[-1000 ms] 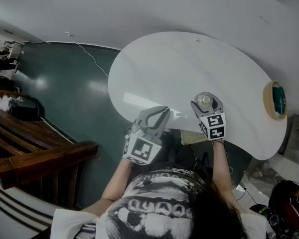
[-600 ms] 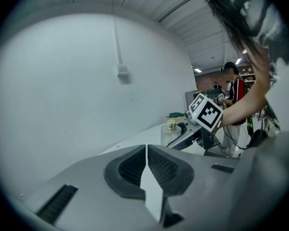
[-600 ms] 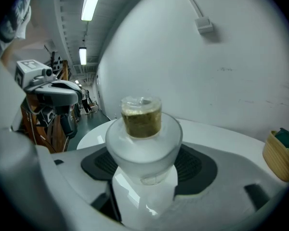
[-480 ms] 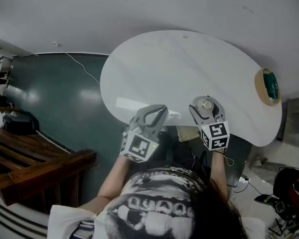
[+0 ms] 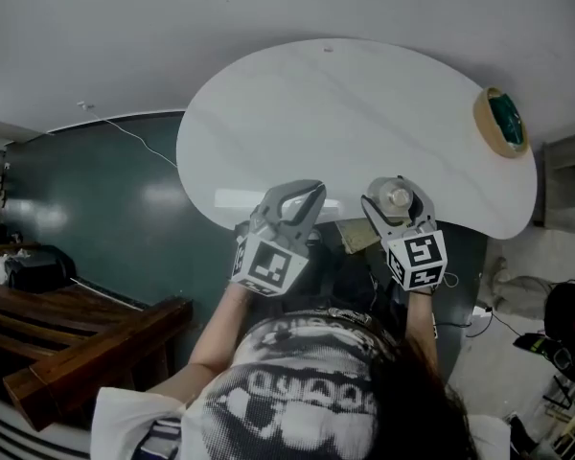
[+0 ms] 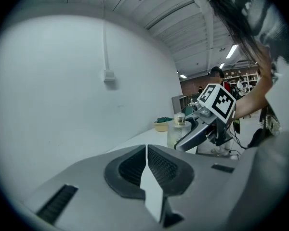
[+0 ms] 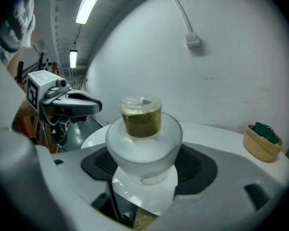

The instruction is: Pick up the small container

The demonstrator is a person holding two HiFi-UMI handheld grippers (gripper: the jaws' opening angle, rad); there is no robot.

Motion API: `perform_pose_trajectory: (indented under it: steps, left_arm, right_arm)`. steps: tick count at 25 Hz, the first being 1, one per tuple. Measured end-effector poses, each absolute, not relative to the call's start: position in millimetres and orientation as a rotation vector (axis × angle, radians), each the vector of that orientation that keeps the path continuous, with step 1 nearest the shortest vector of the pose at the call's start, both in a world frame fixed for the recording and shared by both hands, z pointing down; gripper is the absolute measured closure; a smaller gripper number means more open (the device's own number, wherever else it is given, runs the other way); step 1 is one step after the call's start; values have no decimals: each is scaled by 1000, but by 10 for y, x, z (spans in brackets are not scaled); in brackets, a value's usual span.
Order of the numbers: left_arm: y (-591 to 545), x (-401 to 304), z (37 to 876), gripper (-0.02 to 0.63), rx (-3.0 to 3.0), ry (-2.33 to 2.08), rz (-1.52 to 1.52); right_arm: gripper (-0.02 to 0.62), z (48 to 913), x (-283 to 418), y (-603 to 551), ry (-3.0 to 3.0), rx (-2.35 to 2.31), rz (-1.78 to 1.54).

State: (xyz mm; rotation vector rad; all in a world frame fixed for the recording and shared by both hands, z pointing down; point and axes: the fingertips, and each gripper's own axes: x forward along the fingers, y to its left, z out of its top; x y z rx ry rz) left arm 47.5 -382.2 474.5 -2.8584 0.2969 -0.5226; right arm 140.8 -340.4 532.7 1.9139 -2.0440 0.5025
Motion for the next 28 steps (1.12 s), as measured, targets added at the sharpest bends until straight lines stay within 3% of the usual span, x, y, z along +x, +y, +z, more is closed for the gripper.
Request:
perform_pose_trajectory:
  steps: [28]
  left_arm:
    - [-3565, 541, 4705, 594, -2855, 134, -405]
  right_arm:
    - [267, 5242, 991, -2859, -2000, 2027, 509]
